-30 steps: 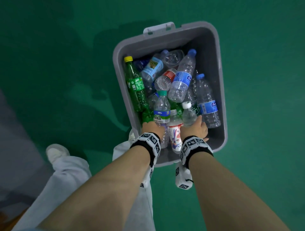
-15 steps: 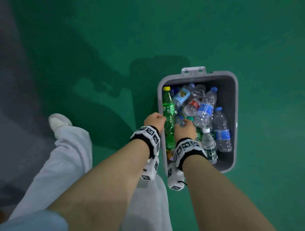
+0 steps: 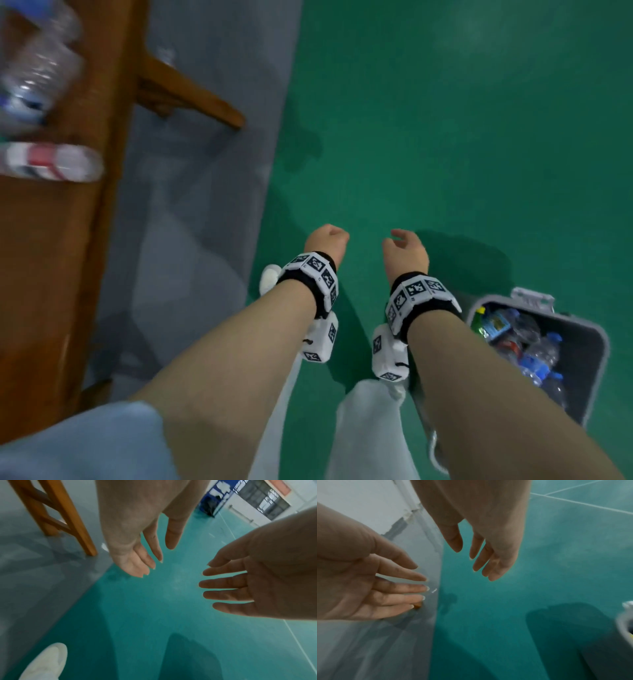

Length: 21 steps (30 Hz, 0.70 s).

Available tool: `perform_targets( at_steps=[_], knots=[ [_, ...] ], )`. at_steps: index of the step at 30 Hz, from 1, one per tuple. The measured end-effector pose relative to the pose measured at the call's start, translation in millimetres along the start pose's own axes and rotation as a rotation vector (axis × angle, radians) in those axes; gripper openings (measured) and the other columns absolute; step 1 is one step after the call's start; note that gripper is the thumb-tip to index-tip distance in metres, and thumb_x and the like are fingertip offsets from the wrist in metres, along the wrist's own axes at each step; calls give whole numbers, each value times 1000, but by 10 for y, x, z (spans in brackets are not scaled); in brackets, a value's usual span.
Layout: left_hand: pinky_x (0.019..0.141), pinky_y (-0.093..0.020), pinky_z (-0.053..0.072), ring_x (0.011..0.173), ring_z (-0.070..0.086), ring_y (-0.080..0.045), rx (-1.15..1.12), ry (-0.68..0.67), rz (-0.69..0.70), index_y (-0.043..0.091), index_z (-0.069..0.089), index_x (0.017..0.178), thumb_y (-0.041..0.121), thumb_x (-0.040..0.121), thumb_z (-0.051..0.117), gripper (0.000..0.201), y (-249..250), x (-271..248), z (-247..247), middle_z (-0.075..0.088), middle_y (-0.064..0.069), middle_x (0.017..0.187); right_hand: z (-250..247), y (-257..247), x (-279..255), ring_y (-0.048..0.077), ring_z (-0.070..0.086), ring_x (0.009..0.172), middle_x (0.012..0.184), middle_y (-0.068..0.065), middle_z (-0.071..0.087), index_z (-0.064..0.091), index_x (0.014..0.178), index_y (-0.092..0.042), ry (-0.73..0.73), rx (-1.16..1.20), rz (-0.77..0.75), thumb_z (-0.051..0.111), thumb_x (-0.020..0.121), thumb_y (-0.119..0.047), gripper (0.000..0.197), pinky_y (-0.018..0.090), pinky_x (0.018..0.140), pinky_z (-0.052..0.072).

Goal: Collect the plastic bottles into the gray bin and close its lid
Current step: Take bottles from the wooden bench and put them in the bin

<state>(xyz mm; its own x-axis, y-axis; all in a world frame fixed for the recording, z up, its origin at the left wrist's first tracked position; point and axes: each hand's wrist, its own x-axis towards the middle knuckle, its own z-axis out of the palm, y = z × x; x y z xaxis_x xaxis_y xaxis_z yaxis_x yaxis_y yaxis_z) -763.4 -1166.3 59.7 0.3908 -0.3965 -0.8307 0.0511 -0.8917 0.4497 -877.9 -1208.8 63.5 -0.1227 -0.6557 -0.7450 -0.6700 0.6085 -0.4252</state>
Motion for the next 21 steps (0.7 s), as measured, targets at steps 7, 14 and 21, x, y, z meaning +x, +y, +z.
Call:
perform_targets(
  at_steps=[7,14,21],
  knots=[
    [72,-24,37,85,53,-18,-315,212,-24,8,64,106,18,93,51,21,259,19,-1699,58,0,91,866,-1527,-556,21,58,99,126,4,59,53,130,-16,-100,-151,-231,48,94,-21,37,31,84,46],
    [86,-36,49,89,58,-34,-535,440,-210,21,60,75,25,85,53,12,-143,206,-3110,60,-23,118,1927,-2595,-1080,21,58,108,120,5,62,55,127,-16,-262,-269,-451,51,93,-21,34,30,94,44],
    [105,-46,31,124,41,-37,-234,574,-432,24,30,143,19,100,27,43,-535,220,-4003,42,-20,138,2948,-3419,-1347,16,55,97,114,1,60,53,127,-18,-377,-373,-685,51,94,-20,34,26,82,42]
  ],
)
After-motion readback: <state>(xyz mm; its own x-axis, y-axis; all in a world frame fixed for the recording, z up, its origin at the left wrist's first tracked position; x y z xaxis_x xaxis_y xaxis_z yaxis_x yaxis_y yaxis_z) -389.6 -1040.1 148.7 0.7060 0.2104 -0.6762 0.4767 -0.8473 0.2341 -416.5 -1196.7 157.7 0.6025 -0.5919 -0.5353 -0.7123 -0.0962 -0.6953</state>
